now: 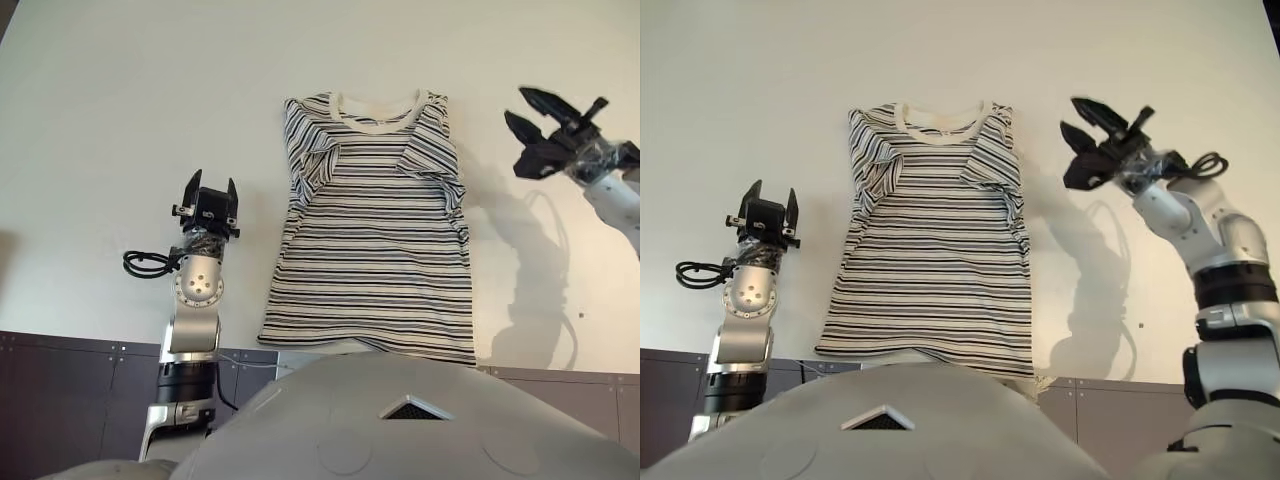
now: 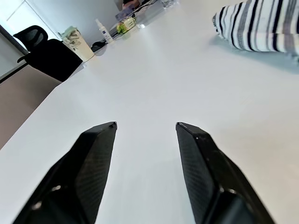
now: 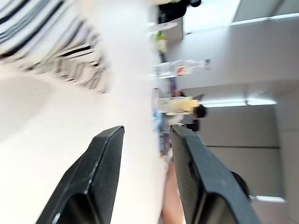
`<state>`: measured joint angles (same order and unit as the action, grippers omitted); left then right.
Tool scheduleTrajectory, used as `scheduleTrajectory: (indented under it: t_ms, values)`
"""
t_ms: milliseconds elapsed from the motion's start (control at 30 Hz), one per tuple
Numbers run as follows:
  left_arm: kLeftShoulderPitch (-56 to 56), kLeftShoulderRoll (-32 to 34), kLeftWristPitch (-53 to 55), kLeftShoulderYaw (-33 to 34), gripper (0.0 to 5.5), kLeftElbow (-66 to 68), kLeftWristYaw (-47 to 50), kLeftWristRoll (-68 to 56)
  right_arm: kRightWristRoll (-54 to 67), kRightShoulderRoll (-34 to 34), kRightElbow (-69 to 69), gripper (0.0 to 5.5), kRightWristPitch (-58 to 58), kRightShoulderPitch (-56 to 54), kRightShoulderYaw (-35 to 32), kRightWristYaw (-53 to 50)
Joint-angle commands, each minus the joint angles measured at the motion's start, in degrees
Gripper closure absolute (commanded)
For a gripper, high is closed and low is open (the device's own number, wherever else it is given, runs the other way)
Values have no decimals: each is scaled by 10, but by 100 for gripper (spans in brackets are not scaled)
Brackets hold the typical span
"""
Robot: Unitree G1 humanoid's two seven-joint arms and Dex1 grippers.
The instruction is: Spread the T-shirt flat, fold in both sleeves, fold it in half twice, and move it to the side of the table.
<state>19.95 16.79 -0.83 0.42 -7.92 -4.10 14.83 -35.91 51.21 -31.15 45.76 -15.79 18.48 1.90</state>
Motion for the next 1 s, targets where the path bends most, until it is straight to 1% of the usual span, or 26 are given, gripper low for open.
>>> scheduleTrajectory:
  t_ms: [33,167,267,400,533,600,667,733,767,833,867,900,967,1000]
  values:
    - [3,7,11,-29,313,-42,-44,-8,5,0,47,372,29,48,19,37]
    - [30,26,14,-71,313,-68,-100,-6,17,-23,97,372,24,71,26,71]
    - [41,43,12,-72,313,-76,-117,-5,21,-37,136,372,0,97,21,89]
    - [52,77,0,-79,313,-56,-147,0,20,-63,180,372,-45,142,23,106]
    - [96,132,-24,-78,313,-74,-204,-16,27,-69,221,372,-76,176,4,107]
    - [101,155,-42,-59,313,-72,-215,-21,53,-69,265,372,-84,212,-34,86]
    - [82,168,-51,2,313,-91,-207,-49,91,-53,325,372,-73,267,-88,73]
    - [73,203,-49,62,313,-113,-227,-74,97,-13,350,372,-41,341,-115,85]
    - [73,218,-49,77,313,-118,-241,-81,87,2,350,372,-24,369,-123,86]
    - [78,285,-97,79,313,-92,-306,-79,31,35,324,372,19,441,-133,68]
    - [114,331,-154,73,300,-69,-339,-58,4,53,307,369,47,461,-133,59]
    - [155,361,-196,72,283,-62,-361,-38,-7,70,290,369,75,469,-135,56]
    - [229,399,-268,67,257,-51,-388,-9,5,111,277,369,130,473,-136,70]
    - [233,408,-293,54,245,-40,-391,6,14,131,276,369,147,475,-130,85]
